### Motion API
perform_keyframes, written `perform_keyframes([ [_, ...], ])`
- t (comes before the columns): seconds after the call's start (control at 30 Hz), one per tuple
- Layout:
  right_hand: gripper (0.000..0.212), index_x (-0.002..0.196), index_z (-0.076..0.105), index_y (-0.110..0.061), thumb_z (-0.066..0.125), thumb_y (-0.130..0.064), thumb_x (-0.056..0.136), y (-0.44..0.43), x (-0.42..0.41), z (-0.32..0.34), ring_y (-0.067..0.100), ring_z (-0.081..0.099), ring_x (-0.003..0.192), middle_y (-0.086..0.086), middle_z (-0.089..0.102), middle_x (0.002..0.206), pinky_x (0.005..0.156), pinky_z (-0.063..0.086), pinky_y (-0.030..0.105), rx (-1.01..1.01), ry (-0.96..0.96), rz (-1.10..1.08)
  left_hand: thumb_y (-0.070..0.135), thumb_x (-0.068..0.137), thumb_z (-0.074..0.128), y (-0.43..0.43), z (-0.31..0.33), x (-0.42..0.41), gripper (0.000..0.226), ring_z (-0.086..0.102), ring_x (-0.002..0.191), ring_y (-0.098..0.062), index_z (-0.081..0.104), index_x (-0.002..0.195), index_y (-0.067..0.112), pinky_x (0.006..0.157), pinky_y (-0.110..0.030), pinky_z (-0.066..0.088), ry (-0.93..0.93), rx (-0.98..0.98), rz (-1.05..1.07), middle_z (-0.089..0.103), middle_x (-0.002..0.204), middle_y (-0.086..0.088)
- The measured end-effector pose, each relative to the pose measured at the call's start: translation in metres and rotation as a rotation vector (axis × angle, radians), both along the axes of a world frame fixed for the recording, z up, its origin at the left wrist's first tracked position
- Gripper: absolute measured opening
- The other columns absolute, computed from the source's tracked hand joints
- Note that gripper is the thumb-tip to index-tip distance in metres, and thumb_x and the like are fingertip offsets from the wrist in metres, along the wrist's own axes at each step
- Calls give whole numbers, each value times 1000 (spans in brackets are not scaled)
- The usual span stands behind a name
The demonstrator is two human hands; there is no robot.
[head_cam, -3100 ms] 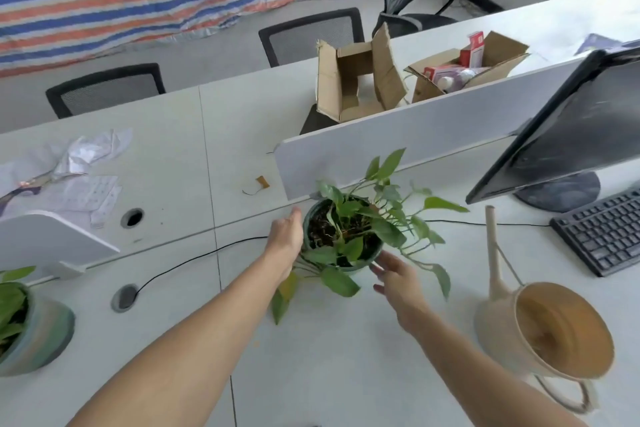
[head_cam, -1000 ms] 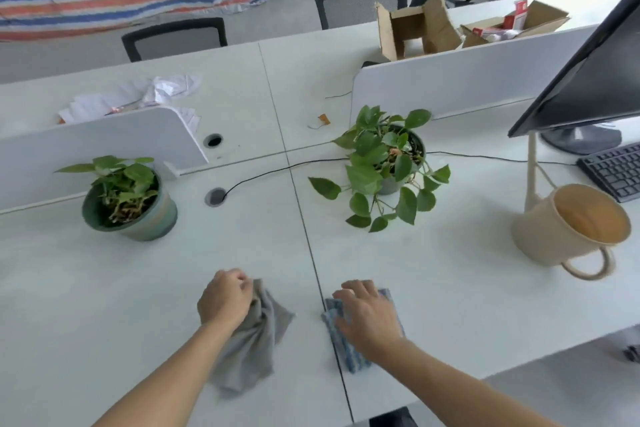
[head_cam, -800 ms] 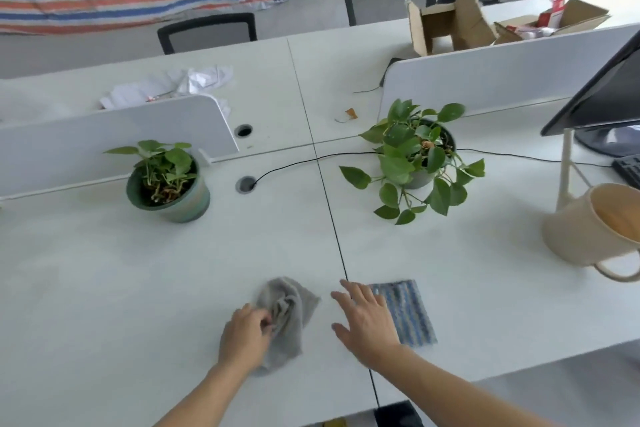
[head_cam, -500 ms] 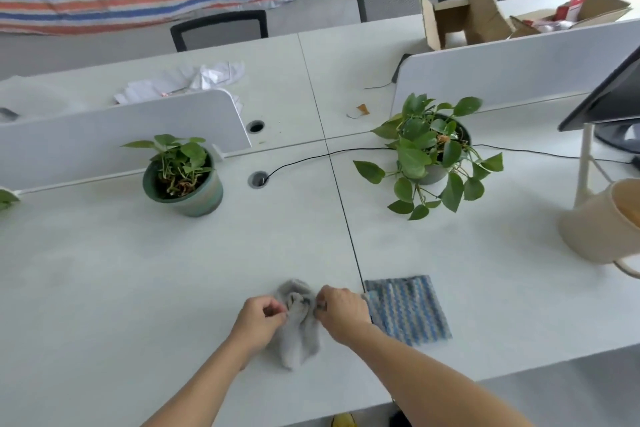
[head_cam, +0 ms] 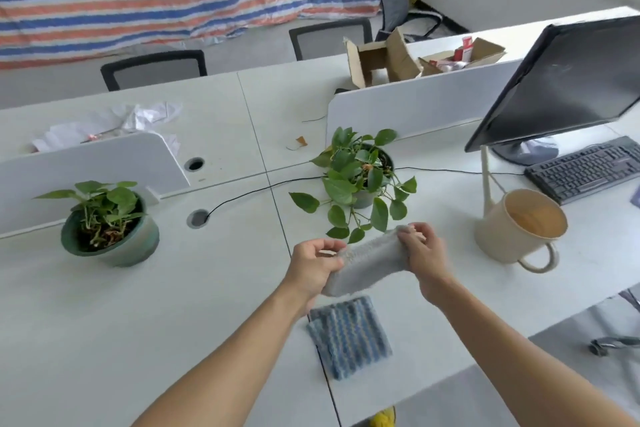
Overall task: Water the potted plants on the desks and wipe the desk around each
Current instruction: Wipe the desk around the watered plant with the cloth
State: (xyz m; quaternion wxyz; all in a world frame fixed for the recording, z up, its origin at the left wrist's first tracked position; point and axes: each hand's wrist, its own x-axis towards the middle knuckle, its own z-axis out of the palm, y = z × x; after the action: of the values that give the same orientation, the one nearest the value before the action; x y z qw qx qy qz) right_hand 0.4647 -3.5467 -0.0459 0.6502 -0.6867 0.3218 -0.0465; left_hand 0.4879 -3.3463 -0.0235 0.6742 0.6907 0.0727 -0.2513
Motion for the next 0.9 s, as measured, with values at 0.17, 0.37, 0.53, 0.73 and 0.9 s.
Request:
perform_keyframes([
  [0.17,19,118,56,-21,51,-25,100,-78,-8,-23,33,62,99,9,64,108,71,47,34,-506,174,14,-4,82,61,-81,-24,9,31,58,82,-15,67,106,14,66,-20,49,-44,158,-138,61,88,0],
  [0.37,53,151,32,-25,45,-33,100,-112,-36,-90,34,20,150,11,23,163,115,30,48,-1124,569,456,21,95,50,-75,-96,25,37,45,125,-23,53,131,12,101,-34,43,-192,903,-251,44,138,-7],
  [0.53,58,146,46,-31,26,-60,100,-85,-31,-151,37,39,143,11,35,158,112,22,57,-1202,375,883,31,100,37,-60,-132,57,56,16,146,-31,27,148,3,115,-40,25,-271,1233,-251,17,158,-18],
  [0.73,81,157,10,-43,8,-81,86,-158,80,-178,26,-11,154,7,-1,168,118,-11,56,-1161,409,670,35,96,27,-67,-179,71,66,23,141,-46,31,143,-12,114,-54,22,-286,1417,-246,25,151,-33],
  [0.9,86,159,-1,-32,10,-80,89,-194,218,-178,36,-21,151,13,-17,166,115,-12,65,-1038,565,383,33,88,28,-67,-199,68,69,33,134,-52,45,128,-21,112,-58,23,-331,1470,-249,43,136,-40],
])
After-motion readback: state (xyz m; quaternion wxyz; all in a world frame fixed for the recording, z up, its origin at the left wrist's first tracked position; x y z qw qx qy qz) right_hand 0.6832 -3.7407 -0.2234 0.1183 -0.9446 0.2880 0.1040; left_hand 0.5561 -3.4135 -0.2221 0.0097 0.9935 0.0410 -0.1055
